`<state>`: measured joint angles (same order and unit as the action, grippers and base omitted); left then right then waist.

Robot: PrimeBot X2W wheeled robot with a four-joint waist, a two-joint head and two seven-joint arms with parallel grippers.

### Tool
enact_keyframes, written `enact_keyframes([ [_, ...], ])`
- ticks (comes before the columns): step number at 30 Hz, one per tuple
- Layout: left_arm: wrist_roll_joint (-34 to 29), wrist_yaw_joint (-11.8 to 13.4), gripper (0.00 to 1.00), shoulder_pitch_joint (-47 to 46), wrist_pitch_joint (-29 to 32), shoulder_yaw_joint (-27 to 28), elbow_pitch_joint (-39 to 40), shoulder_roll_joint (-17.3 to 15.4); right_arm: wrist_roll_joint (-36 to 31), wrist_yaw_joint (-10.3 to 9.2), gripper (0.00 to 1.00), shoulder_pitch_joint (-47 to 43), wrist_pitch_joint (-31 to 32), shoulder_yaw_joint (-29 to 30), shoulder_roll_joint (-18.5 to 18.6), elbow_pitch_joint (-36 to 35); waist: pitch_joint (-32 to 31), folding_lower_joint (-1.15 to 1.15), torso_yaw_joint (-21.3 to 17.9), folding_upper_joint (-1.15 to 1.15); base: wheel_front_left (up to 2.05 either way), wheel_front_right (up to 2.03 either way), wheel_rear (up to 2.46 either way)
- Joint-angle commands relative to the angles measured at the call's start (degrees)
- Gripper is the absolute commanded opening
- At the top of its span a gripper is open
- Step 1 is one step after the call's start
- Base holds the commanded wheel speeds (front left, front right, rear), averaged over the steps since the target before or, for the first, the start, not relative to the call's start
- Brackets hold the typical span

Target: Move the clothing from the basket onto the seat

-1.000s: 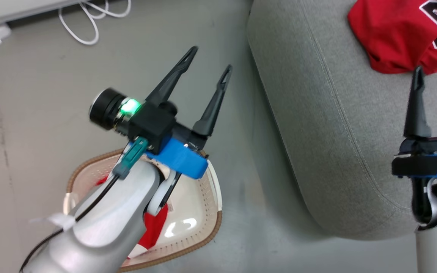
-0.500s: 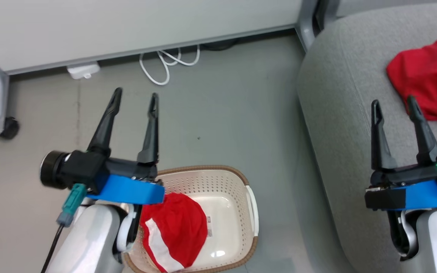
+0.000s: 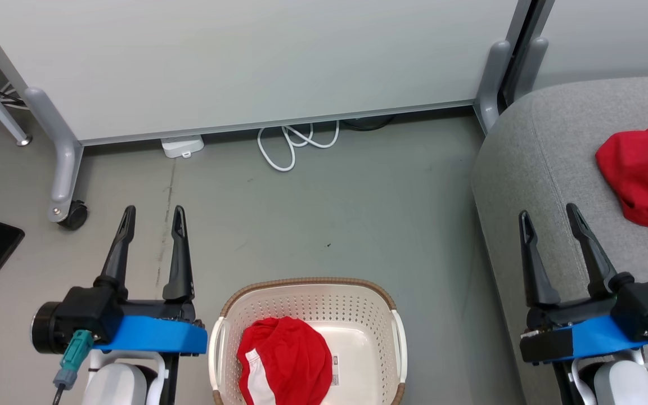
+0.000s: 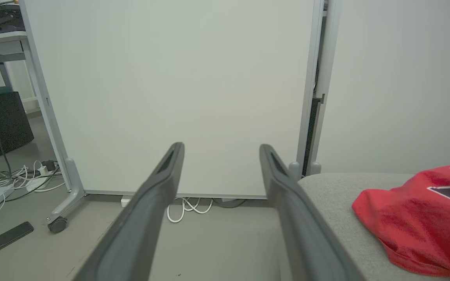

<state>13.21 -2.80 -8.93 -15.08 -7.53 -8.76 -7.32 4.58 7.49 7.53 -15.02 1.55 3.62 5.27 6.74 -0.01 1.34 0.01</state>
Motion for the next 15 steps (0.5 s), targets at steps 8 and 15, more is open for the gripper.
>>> enact_keyframes([
  [8,-2.4,-2.5,1.0,1.9,-0.1,2.2,-1.9,2.4,-0.1,0.02,1.0,-3.7,-0.2,0.0,-0.6,1.8,-1.7,0.01,0.6,-0.01,0.0,0.0,0.0],
  [15,-3.2,-3.4,1.0,2.8,-0.1,3.2,-3.0,3.3,0.1,0.01,1.0,-4.5,-0.2,-0.1,-0.7,2.9,-2.7,0.01,0.5,-0.01,0.0,0.0,0.0],
])
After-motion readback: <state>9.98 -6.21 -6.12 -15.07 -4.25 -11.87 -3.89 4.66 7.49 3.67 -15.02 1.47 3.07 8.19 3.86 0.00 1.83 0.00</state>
